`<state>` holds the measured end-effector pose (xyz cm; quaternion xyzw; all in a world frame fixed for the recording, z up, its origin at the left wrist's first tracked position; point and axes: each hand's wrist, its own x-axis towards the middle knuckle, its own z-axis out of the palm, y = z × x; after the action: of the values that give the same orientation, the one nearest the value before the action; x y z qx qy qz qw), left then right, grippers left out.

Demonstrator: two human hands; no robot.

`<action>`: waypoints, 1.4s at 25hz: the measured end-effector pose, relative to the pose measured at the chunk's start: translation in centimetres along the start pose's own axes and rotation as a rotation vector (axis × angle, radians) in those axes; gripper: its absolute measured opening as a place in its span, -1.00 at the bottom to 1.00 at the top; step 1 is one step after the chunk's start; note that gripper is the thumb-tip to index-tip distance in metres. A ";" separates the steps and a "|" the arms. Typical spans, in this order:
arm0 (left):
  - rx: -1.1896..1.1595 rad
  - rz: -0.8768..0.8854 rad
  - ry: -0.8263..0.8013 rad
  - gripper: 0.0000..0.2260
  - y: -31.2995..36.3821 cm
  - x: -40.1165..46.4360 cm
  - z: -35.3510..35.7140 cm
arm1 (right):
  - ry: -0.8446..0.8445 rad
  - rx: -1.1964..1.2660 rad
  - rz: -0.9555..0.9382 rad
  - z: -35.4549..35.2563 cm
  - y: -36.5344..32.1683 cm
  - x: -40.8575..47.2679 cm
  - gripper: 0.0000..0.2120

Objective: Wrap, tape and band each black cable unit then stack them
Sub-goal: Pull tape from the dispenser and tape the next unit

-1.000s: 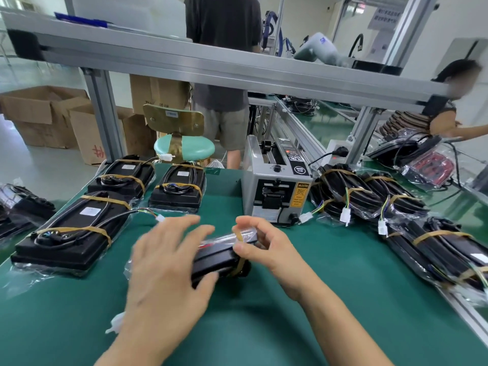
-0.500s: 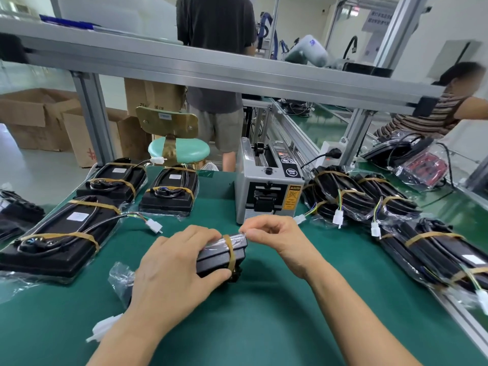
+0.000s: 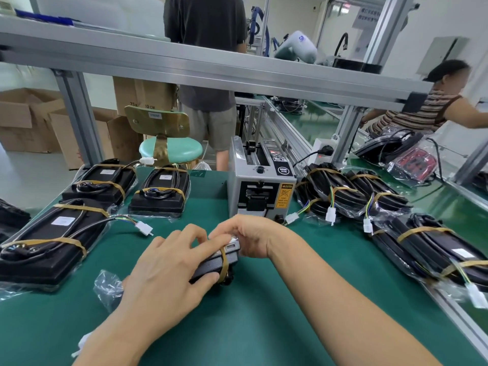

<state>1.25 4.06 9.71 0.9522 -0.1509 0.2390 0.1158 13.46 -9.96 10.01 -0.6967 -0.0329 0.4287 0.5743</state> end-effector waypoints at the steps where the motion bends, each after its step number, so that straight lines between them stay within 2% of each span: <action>1: -0.011 -0.015 0.008 -0.55 0.0 0.1 -0.1 | 0.024 0.042 -0.020 0.1 0.5 0.2 -0.91; 3: -0.070 -0.063 0.014 -0.56 -0.1 0.1 -0.2 | 0.190 0.115 -0.111 0.0 2.3 0.6 -0.91; 7: -0.132 -0.073 -0.062 -0.57 0.0 0.2 -0.2 | 0.797 0.173 -0.360 -1.6 4.6 -0.5 -0.87; 10: -0.154 -0.099 -0.081 -0.53 0.0 0.7 -0.3 | 0.987 0.250 -0.415 -3.7 3.1 -0.5 -0.82; 14: -0.209 -0.115 -0.011 -0.48 0.3 1.0 -1.0 | 1.058 0.258 -0.400 -4.6 0.8 1.5 -0.84; 16: -0.220 -0.126 0.025 -0.59 0.4 0.9 -0.8 | 1.112 0.278 -0.381 -5.0 0.2 2.6 -0.79; 18: -0.298 -0.271 0.057 -0.76 0.7 1.2 -0.3 | 1.181 0.278 -0.341 -5.4 -0.2 3.5 -0.75; 20: -0.315 -0.402 0.058 -0.77 0.9 1.5 0.4 | 1.210 0.290 -0.305 -5.6 -0.4 3.9 -0.76; 24: -0.242 -0.488 0.035 -0.87 1.3 1.9 1.0 | 1.194 0.427 -0.252 -5.7 -0.9 4.2 -0.78; 27: -0.234 -0.494 0.043 -0.90 1.5 1.8 0.9 | 1.171 0.520 -0.245 -5.7 -1.3 4.2 -0.79; 30: -0.249 -0.442 0.094 -0.93 1.6 1.4 0.7 | 1.122 0.509 -0.275 -5.2 -1.3 3.4 -0.76; 32: -0.240 -0.300 0.140 -0.82 1.2 1.1 0.4 | 1.069 0.523 -0.298 -5.3 -0.9 2.3 -0.72; 35: -0.223 -0.192 0.008 -0.53 0.7 1.0 -0.6 | 0.995 0.562 -0.329 -5.8 0.1 0.9 -0.70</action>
<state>1.61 3.38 10.83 0.9424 -0.0844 0.2125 0.2440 17.69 -13.97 9.23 -0.6208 0.2473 -0.0516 0.7422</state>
